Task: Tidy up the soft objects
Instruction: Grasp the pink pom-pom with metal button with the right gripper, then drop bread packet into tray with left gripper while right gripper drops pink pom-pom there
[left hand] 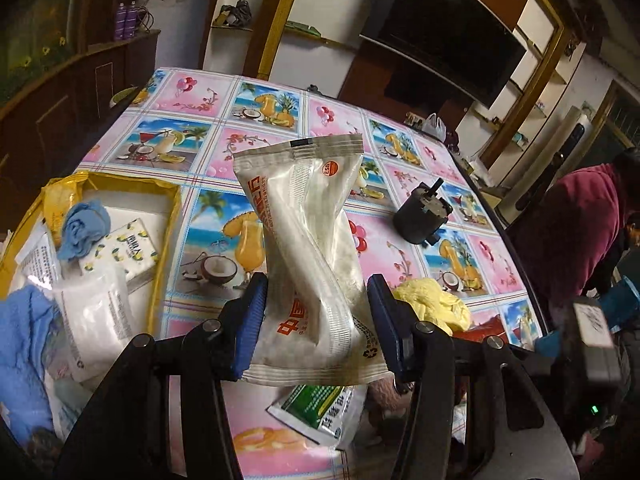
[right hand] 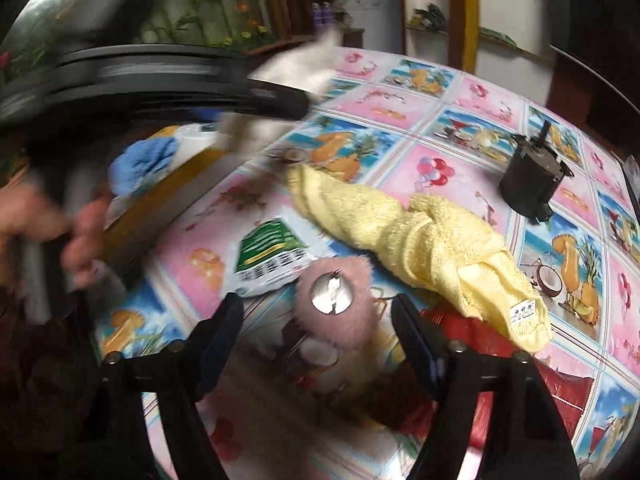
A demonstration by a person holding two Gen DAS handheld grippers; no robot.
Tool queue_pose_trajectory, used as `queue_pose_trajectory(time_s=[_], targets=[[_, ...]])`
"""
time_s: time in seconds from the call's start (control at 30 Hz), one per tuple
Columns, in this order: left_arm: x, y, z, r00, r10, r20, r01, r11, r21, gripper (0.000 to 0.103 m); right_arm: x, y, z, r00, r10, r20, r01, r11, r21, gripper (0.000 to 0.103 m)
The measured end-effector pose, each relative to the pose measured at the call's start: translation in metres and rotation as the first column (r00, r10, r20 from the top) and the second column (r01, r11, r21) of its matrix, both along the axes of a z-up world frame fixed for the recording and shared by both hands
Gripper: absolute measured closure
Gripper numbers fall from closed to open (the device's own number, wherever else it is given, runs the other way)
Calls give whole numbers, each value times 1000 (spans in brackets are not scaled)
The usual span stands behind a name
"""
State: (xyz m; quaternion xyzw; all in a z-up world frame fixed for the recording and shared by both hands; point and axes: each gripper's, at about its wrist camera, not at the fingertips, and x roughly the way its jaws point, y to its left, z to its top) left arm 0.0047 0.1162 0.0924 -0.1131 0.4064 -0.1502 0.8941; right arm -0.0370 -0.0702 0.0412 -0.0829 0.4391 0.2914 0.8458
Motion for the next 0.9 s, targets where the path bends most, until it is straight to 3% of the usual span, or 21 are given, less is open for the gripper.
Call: queue_pose_trajectory(time_s=[0.17,0.3,0.4,0.53,0.7,0.9], targets=[[-33,35,15,997,65,45,-64,998,-20,52,26,-4,-20,992,-66,-105,69,997,23,65],[-57,77,21,986,156,59,-152,986,-72,52,23,-13,-19,989,-92,-118,101,992,72,70],[-71,107,22,967,244,72,-234,964,-123,52,15,-16,-13,989,-109,-100,115,991,66,70],[-76,137,18,942,328,68,-318,939,-131,52,7,-9,0,994,-104,-42,106,994,38,70],[-66,158,3,932,362,12,-358,927,-115,52,-3,14,25,999,-47,2,47,996,74,70],[-46,165,-14,933,360,-24,-361,930,-69,50,11,64,42,999,32,-12,-30,993,114,70]])
